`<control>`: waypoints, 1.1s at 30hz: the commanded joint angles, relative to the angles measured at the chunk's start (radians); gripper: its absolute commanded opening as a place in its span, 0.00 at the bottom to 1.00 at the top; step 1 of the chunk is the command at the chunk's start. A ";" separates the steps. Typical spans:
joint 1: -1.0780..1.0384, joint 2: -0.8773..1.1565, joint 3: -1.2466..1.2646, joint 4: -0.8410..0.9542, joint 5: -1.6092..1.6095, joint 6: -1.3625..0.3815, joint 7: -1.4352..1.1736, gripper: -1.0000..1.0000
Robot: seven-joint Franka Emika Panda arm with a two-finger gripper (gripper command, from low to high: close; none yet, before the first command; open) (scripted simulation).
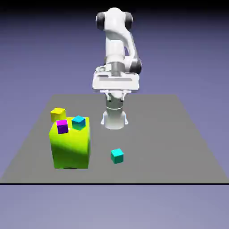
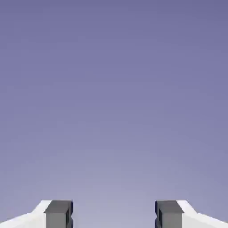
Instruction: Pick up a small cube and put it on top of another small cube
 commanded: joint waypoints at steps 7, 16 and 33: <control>-0.222 0.245 0.202 0.043 0.123 -0.140 0.304 0.50; -0.506 0.559 0.462 0.097 0.282 -0.320 0.696 0.50; -0.527 0.735 0.477 0.118 0.280 -0.271 0.812 0.00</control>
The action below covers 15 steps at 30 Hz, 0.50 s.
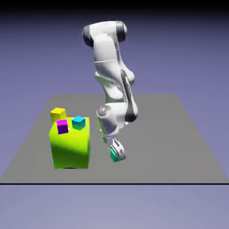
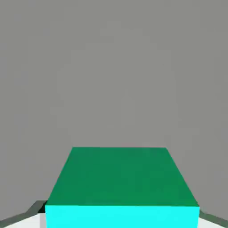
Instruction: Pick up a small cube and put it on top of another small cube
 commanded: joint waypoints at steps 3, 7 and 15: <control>-0.039 -0.104 0.048 -0.005 0.038 -0.098 -0.025 0.00; 0.004 -0.208 -0.022 0.075 0.010 -0.257 0.062 0.00; -0.036 -0.448 -0.248 0.236 -0.035 -0.592 0.346 0.00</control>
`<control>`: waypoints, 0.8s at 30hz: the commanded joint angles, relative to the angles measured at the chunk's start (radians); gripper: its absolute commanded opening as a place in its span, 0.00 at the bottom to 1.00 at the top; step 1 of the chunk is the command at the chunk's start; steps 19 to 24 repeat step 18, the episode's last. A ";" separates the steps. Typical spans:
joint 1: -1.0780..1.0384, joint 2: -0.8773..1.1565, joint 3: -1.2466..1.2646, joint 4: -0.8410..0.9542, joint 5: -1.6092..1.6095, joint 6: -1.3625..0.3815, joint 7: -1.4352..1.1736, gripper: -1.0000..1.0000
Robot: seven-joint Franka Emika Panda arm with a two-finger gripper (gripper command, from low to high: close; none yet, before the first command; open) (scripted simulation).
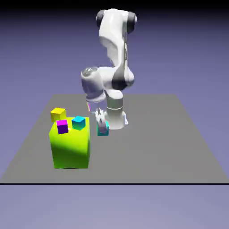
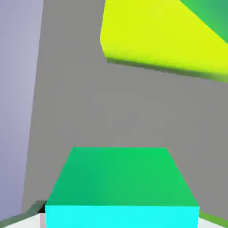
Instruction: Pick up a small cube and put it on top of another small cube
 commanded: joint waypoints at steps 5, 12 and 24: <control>-0.164 -0.106 -0.171 0.049 -0.003 -0.121 0.218 0.00; -0.257 -0.104 -0.239 0.005 0.022 -0.061 0.306 0.00; -0.251 -0.081 -0.233 -0.030 0.034 -0.002 0.297 1.00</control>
